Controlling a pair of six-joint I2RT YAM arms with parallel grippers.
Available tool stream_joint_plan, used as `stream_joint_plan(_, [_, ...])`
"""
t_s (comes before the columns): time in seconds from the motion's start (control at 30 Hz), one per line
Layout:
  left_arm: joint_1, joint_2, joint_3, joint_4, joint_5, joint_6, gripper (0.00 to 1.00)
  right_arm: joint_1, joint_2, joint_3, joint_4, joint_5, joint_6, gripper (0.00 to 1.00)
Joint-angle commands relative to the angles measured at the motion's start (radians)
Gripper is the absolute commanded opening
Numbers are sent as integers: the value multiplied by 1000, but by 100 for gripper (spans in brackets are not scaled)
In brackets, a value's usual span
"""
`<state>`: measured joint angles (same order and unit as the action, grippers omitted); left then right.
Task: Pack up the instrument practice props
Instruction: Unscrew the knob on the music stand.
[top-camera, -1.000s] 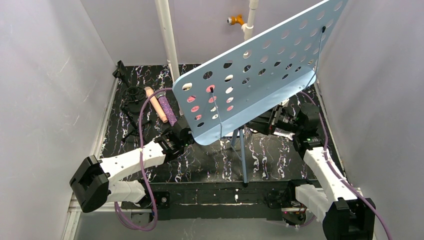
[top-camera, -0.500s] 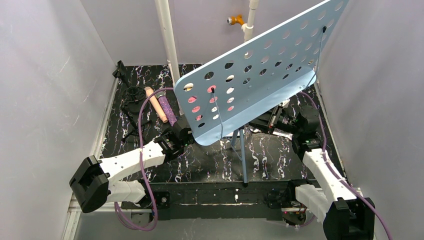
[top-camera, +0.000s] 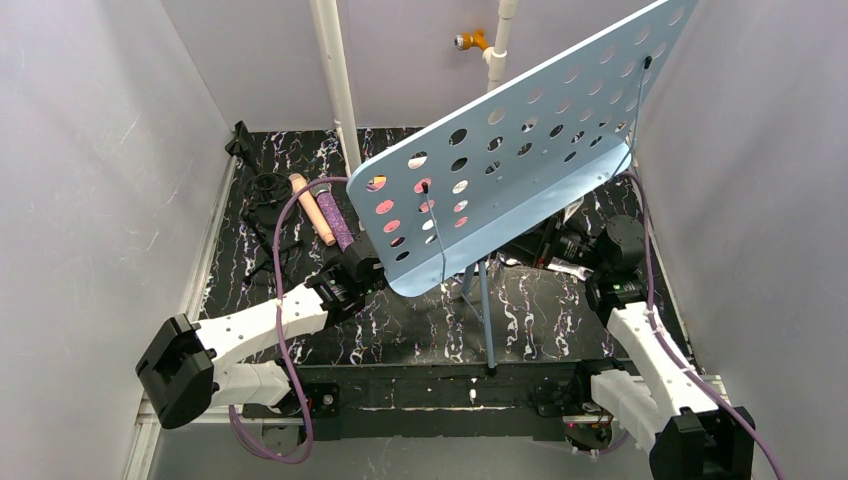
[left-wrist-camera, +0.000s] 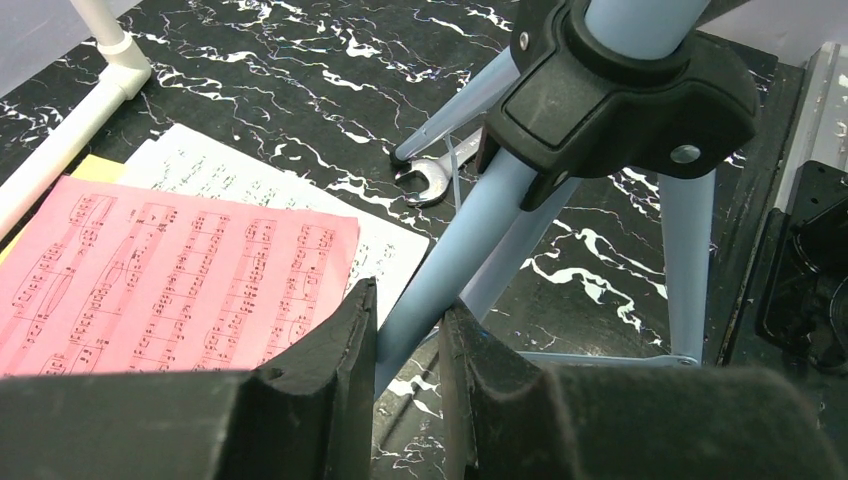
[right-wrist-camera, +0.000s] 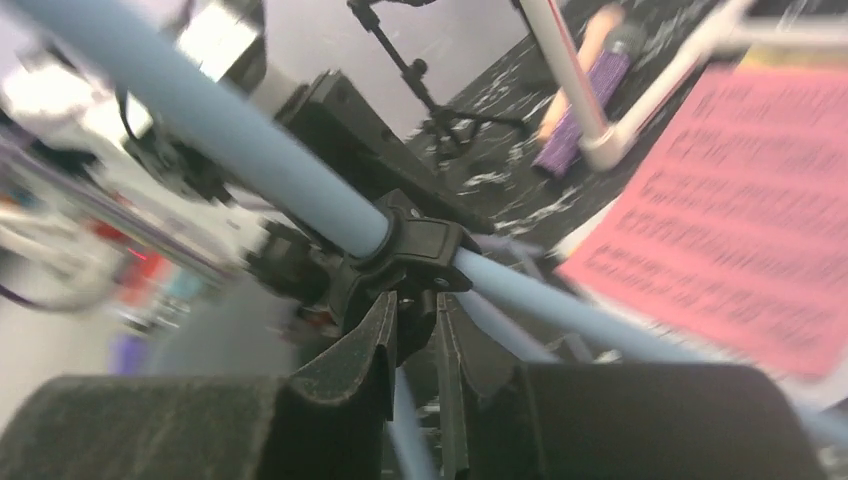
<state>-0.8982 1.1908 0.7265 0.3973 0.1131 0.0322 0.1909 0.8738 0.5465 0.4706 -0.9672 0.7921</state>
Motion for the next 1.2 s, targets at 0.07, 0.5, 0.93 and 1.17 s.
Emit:
stream_joint_plan(0.07, [0,-18,-13,-46,49,-187,0,33,-34,43,-428,-222,-1140,22])
stream_joint_plan(0.5, [0,-22,-16,-46,54,-199,0,33,-22,61,-717,-100,-2126,44])
stream_joint_plan(0.93, [1,-28,-19,-46,71,-210,0,-2,-241,113,-612,130,-630,80])
stream_joint_plan(1.17, [1,-28,-16,-46,76,-211,0,-66,-247,-23,-444,41,144,75])
